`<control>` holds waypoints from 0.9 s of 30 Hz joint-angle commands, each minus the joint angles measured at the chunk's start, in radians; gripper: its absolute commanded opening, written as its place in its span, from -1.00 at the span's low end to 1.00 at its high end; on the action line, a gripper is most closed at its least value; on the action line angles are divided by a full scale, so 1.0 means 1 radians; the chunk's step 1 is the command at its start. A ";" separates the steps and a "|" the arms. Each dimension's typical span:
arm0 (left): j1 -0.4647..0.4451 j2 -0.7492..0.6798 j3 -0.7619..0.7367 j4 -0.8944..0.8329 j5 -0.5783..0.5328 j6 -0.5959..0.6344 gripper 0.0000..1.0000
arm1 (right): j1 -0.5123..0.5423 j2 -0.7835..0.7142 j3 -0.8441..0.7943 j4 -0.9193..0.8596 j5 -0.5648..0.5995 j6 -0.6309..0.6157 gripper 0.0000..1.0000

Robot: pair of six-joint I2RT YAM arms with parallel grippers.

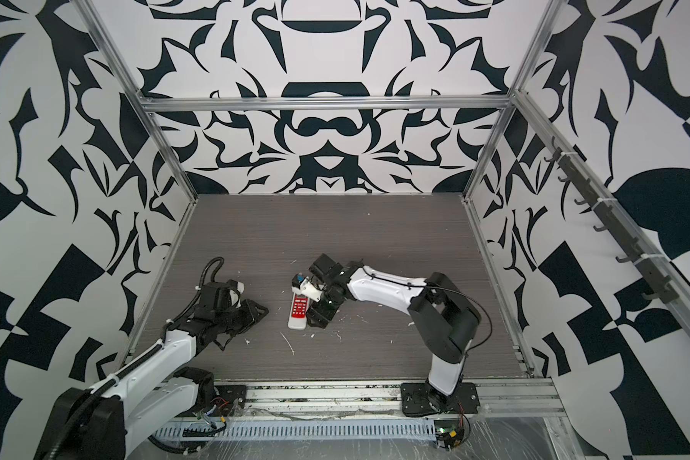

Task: Load the batteries into the remote control

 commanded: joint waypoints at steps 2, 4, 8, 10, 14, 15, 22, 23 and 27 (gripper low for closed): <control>-0.062 0.066 0.044 0.076 -0.069 -0.036 -0.46 | -0.045 -0.145 -0.079 0.089 0.032 0.071 0.54; -0.097 0.103 0.053 0.101 -0.089 -0.048 -0.50 | -0.057 -0.186 -0.110 0.097 0.058 0.081 0.56; -0.156 0.177 0.072 0.145 -0.120 -0.069 -0.57 | -0.085 -0.255 -0.170 0.140 0.063 0.102 0.59; -0.178 0.208 0.078 0.172 -0.129 -0.082 -0.58 | -0.092 -0.274 -0.184 0.149 0.076 0.107 0.61; -0.220 0.255 0.083 0.198 -0.148 -0.103 -0.60 | -0.105 -0.294 -0.198 0.154 0.095 0.105 0.62; -0.227 0.258 0.083 0.202 -0.147 -0.107 -0.60 | -0.108 -0.303 -0.204 0.161 0.101 0.107 0.63; -0.268 0.314 0.086 0.224 -0.150 -0.128 -0.61 | -0.140 -0.357 -0.248 0.202 0.105 0.115 0.66; -0.271 0.319 0.081 0.236 -0.148 -0.136 -0.60 | -0.143 -0.364 -0.256 0.212 0.097 0.115 0.66; -0.286 0.324 0.073 0.254 -0.154 -0.150 -0.61 | -0.147 -0.379 -0.276 0.230 0.102 0.123 0.67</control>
